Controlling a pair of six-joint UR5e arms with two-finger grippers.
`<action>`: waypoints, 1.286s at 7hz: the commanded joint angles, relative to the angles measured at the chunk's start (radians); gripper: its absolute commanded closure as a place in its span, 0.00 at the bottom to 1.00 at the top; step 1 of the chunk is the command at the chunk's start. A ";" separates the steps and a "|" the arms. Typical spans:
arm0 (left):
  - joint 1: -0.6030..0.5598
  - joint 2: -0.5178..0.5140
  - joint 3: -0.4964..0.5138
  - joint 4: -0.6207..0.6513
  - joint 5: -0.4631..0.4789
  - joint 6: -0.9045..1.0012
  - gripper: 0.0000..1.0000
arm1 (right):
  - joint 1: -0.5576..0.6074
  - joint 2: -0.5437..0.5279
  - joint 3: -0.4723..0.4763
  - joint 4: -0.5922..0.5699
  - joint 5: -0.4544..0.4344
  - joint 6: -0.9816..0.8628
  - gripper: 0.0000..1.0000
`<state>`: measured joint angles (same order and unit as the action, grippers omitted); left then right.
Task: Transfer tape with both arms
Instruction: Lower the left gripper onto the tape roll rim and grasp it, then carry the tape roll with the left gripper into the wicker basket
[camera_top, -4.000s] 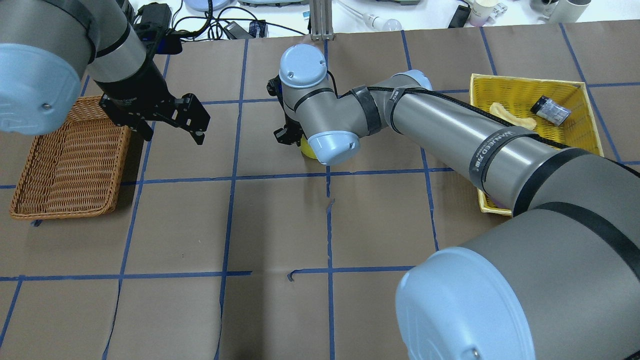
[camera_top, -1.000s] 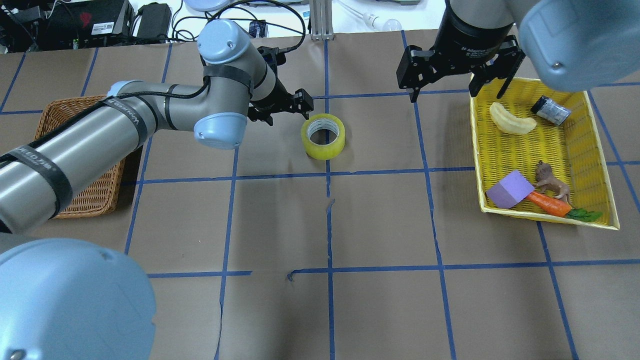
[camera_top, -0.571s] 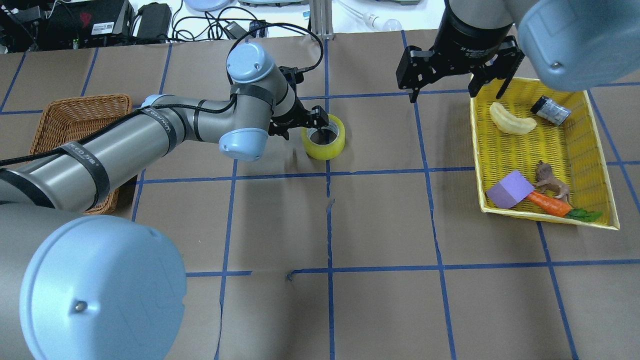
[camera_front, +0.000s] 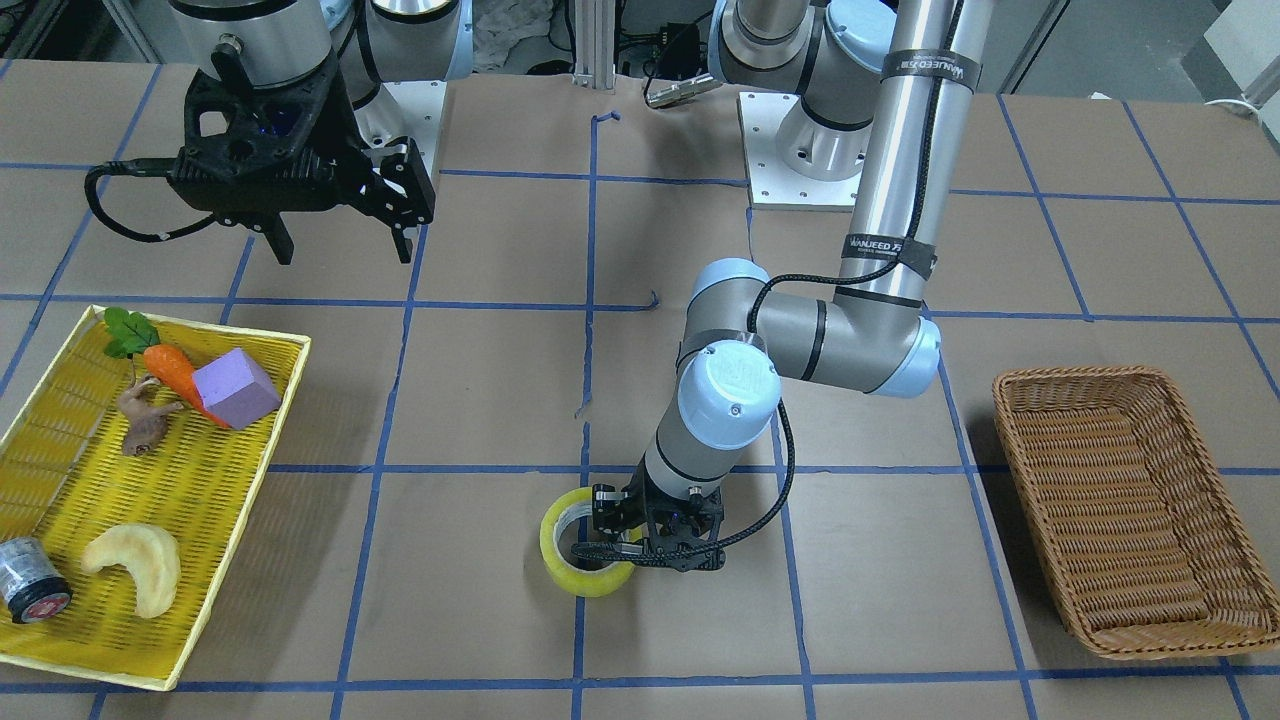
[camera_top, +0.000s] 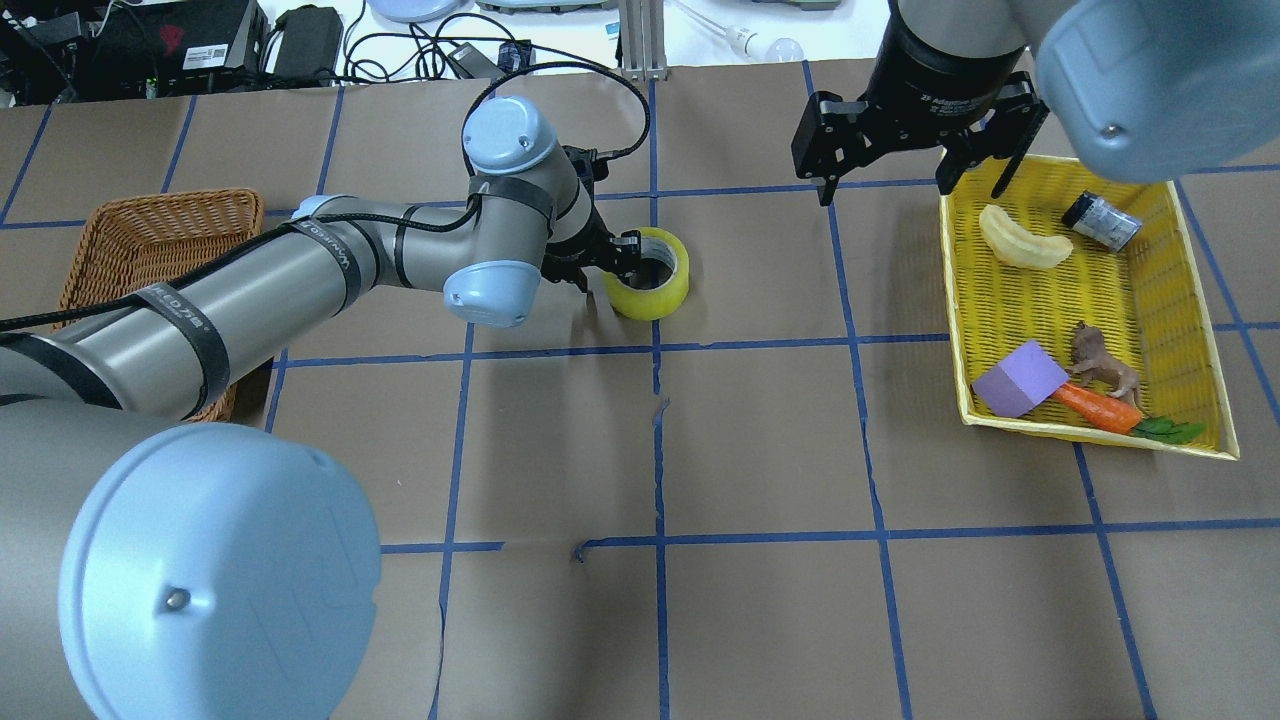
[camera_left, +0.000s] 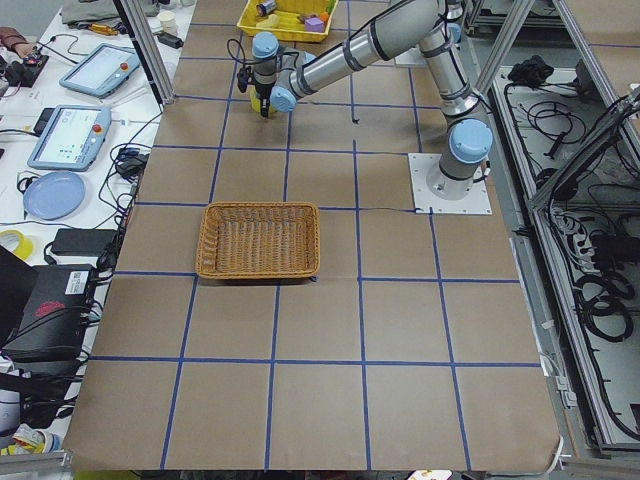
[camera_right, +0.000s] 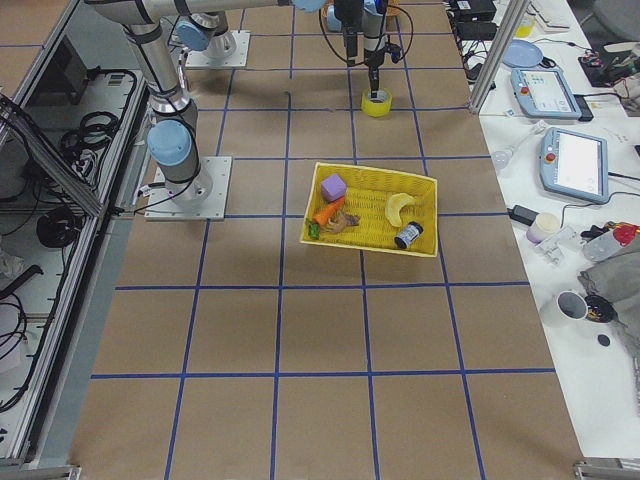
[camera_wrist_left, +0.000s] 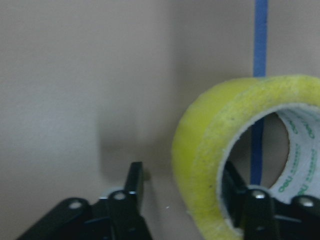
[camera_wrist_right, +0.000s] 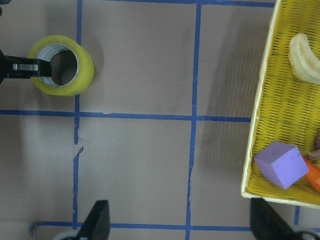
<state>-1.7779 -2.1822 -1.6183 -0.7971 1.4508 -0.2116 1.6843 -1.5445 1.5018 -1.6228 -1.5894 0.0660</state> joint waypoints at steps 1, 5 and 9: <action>0.003 0.016 0.003 -0.037 0.022 0.035 1.00 | 0.000 0.000 0.000 0.000 0.000 0.000 0.00; 0.235 0.163 0.093 -0.326 0.105 0.339 1.00 | 0.000 0.000 0.000 0.001 0.000 0.000 0.00; 0.640 0.324 0.084 -0.543 0.140 0.691 1.00 | 0.000 0.000 0.000 0.000 0.000 0.000 0.00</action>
<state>-1.2768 -1.8950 -1.5278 -1.2963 1.5698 0.3867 1.6843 -1.5447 1.5018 -1.6229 -1.5892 0.0660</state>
